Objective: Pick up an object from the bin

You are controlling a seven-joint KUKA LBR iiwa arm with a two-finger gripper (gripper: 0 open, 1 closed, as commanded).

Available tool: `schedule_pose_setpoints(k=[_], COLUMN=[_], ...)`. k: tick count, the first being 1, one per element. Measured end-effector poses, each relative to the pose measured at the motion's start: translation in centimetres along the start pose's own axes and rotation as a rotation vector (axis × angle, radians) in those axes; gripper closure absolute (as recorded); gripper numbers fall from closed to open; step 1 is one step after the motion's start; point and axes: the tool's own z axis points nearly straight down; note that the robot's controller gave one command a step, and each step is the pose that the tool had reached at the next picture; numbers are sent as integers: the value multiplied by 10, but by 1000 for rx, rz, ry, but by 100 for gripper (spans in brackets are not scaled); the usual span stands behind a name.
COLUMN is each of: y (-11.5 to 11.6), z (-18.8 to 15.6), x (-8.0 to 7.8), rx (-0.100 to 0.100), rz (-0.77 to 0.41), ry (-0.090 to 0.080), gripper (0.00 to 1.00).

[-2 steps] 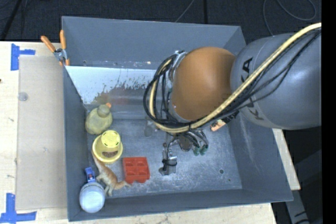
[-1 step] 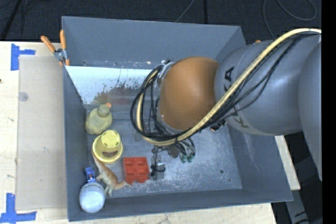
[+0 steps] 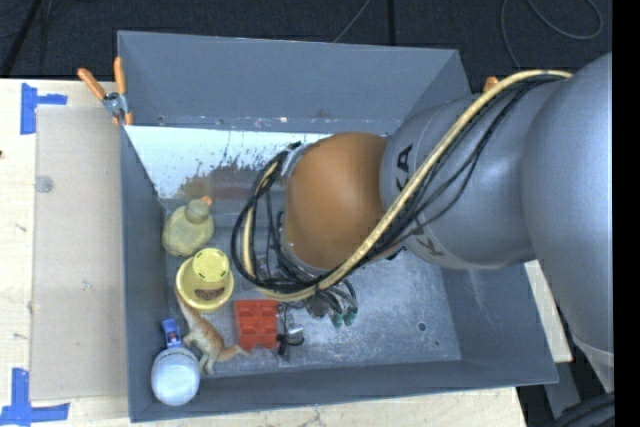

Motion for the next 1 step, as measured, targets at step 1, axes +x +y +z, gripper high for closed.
schedule_pose_setpoints(k=[1], y=[-19], z=[45], x=[28], rx=[1], rz=[-51], ry=[-15], gripper=[100])
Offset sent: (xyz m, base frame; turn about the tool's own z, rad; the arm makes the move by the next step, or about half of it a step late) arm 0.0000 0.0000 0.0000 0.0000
